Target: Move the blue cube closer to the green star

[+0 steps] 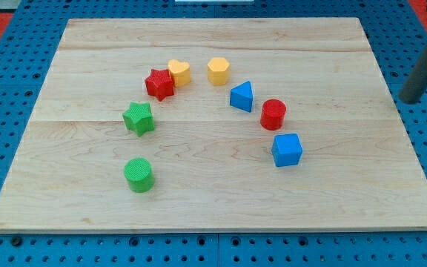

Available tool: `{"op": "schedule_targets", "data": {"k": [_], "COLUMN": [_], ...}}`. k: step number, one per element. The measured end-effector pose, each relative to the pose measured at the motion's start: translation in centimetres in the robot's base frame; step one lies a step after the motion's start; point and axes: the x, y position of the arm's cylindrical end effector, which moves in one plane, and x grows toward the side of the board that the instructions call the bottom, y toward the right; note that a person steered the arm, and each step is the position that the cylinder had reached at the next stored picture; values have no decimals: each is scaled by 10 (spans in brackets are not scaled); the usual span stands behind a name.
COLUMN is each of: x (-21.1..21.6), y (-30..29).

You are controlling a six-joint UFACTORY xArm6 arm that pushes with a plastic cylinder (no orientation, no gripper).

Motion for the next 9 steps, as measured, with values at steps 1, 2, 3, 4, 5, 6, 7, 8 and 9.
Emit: {"op": "schedule_targets", "data": {"k": [1, 2, 3, 4, 5, 6, 7, 8, 9], "x": [26, 44, 44, 66, 94, 109, 110, 80, 64], "y": [-6, -27, -61, -90, -118, -178, -251, -267, -252]}}
